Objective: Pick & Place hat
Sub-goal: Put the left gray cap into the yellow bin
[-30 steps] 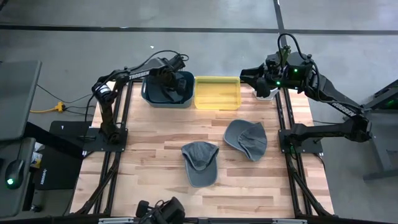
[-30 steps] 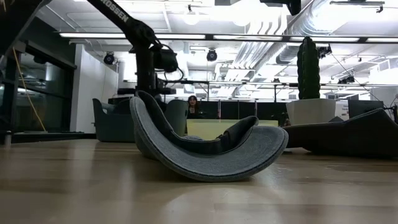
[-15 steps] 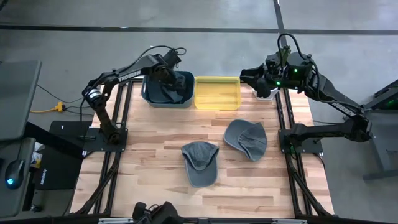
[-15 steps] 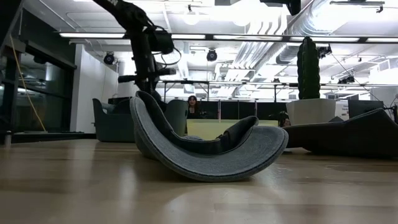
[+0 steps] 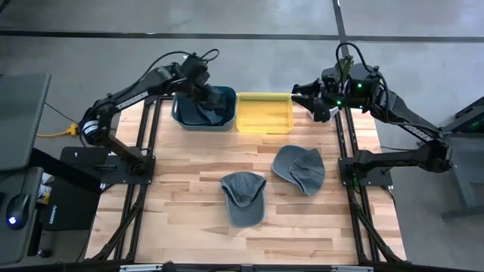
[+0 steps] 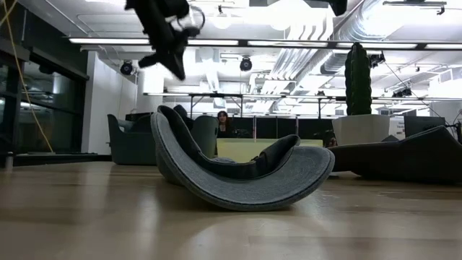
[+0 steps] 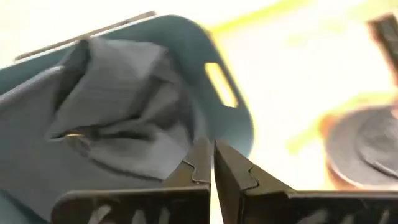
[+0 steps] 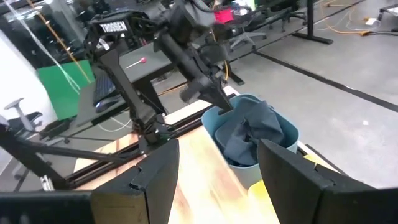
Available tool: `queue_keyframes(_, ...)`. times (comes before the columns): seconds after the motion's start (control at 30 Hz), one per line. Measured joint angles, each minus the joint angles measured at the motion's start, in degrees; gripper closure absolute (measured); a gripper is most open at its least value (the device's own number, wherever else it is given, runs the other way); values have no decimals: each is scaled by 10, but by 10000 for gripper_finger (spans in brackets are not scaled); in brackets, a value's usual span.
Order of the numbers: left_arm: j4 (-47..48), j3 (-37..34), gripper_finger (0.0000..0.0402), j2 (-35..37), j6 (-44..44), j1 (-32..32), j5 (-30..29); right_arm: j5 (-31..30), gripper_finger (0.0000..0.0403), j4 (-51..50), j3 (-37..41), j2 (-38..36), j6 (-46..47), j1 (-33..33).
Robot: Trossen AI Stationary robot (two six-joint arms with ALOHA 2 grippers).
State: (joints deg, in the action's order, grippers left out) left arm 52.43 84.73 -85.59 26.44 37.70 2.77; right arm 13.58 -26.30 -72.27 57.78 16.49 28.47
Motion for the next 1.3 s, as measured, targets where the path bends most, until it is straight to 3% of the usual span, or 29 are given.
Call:
queue_keyframes(0.17, 12, 0, 402, 31, -2, -65, 8, 14, 192, 0, 0, 0, -12, 0)
queue_keyframes(0.33, 48, 0, 402, 46, 55, -154, -7, 39, 192, -8, 0, -1, -16, 0)
queue_keyframes(0.6, 63, 0, 402, 48, 211, -334, -121, 117, 192, -26, 0, -1, -16, 0)
queue_keyframes(0.83, 92, 0, 393, 48, 387, -453, -200, 173, 192, -45, 0, -1, -26, 0)
queue_keyframes(1.07, 137, 0, 335, 30, 556, -535, -258, 199, 192, -49, 0, -1, -37, 0)
queue_keyframes(1.3, 136, -2, 231, -17, 651, -555, -244, 199, 192, -79, 0, -1, -50, 0)
